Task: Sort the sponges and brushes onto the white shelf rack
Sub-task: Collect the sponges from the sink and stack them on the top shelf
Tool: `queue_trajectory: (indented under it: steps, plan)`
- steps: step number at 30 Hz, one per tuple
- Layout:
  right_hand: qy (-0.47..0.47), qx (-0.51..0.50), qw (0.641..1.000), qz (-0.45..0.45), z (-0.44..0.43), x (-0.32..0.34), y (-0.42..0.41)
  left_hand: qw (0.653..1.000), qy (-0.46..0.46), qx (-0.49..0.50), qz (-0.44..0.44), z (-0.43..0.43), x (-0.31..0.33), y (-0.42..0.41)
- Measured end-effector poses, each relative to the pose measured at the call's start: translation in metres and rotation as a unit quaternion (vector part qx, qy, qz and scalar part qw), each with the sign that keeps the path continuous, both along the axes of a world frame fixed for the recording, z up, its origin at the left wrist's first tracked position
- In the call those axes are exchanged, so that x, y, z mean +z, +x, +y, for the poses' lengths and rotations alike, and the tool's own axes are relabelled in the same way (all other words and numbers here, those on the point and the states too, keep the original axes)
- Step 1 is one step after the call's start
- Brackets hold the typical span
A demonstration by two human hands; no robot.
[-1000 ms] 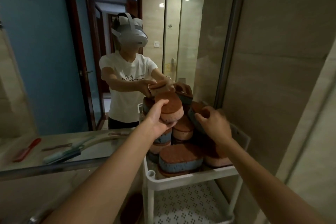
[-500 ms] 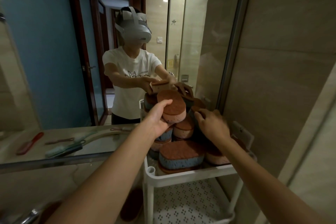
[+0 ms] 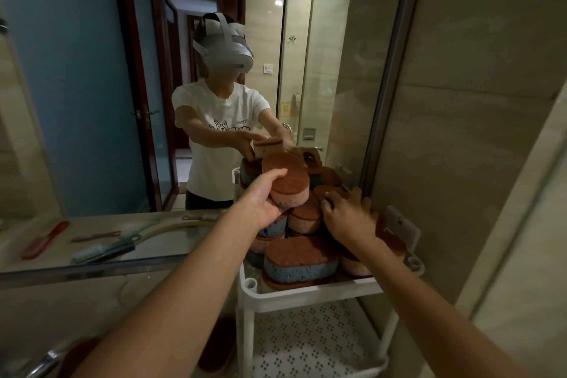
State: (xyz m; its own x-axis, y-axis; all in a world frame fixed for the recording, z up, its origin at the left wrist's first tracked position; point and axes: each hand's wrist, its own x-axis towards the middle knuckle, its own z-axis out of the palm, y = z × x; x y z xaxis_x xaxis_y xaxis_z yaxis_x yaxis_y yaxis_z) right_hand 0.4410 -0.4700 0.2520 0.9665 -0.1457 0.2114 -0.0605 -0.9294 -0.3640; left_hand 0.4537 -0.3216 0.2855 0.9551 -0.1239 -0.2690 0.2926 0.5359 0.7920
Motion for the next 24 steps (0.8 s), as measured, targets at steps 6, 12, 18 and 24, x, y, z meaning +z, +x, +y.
queue_trajectory:
  steps: [6,12,18,24]
  plan:
    - [0.029,0.021,0.998,0.044,-0.004,0.009,0.002,1.0,0.015,-0.005,-0.021,-0.004,0.006,-0.007]
    - [0.226,0.106,0.965,-0.081,-0.01,0.028,-0.017,0.997,0.0,-0.034,-0.065,-0.015,0.018,-0.014]
    - [0.228,0.153,0.947,-0.165,-0.032,0.027,-0.025,0.993,0.052,-0.086,-0.063,-0.053,0.028,-0.021]
    - [0.215,0.174,0.937,-0.215,-0.05,0.024,-0.028,0.978,0.122,-0.129,-0.107,-0.073,0.023,-0.016]
